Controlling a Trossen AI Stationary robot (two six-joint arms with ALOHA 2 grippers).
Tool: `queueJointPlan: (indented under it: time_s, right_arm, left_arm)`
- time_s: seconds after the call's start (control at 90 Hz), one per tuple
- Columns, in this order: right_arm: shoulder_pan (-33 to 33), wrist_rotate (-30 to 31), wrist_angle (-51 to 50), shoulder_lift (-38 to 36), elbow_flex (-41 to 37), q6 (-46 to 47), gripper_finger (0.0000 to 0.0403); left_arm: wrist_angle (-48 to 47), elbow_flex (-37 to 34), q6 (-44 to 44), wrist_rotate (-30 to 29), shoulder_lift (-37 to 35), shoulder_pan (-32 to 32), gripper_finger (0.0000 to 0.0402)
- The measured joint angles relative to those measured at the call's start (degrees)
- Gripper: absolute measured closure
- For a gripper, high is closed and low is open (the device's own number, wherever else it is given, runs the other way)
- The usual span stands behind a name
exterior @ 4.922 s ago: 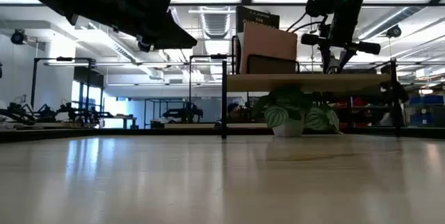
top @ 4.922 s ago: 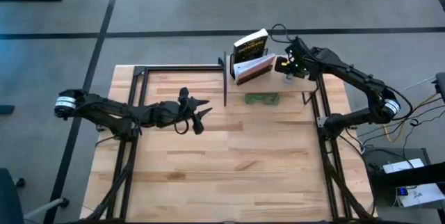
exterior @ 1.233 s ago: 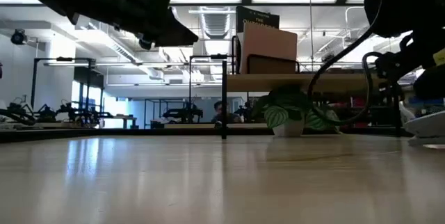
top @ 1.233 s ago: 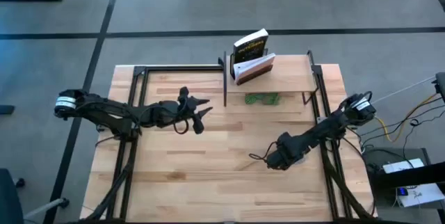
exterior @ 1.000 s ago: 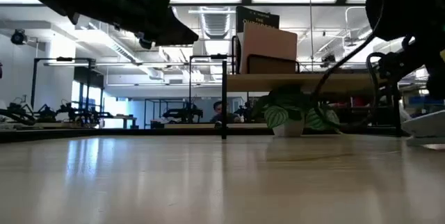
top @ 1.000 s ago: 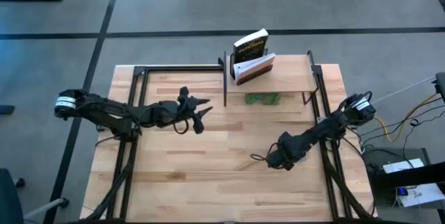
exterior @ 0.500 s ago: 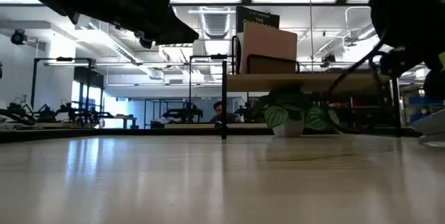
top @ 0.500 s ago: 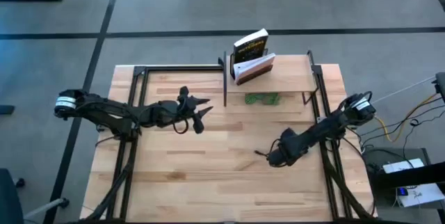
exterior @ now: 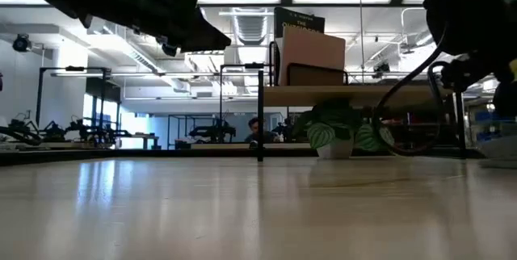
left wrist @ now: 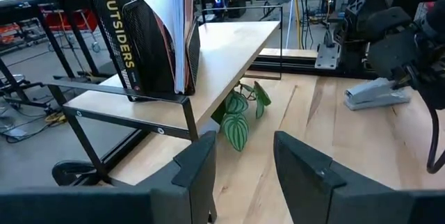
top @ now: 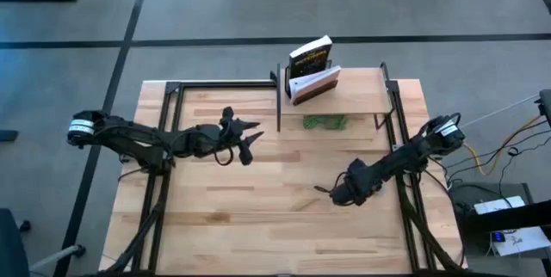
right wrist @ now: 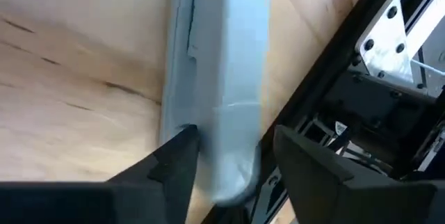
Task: Stock shelves
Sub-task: Remove the gray stapler from the shelf, then remove the pink notebook from the black desk organizer on the shelf
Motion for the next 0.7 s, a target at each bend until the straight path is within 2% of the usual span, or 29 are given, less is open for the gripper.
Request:
queueJointPlan:
  time_s: [0.167,0.311,0.489,0.7]
  right_arm:
    - [-0.9,0.0,0.0,0.0,0.0,-4.4,0.0173]
    - [-2.7,0.9,-2.1,0.0,1.9,-6.5,0.0157]
    - [-5.3,7.0,-7.2,0.0,8.1,-8.8,0.0165]
    - [-8.1,16.7,-7.3,0.0,17.2,-18.0,0.0189]
  left_arm:
    - [0.0,0.0,0.0,0.0,0.0,0.0,0.0274]
    - [0.0,0.0,0.0,0.0,0.0,0.0,0.0274]
    - [0.0,0.0,0.0,0.0,0.0,0.0,0.0274]
    - [0.0,0.0,0.0,0.0,0.0,0.0,0.0274]
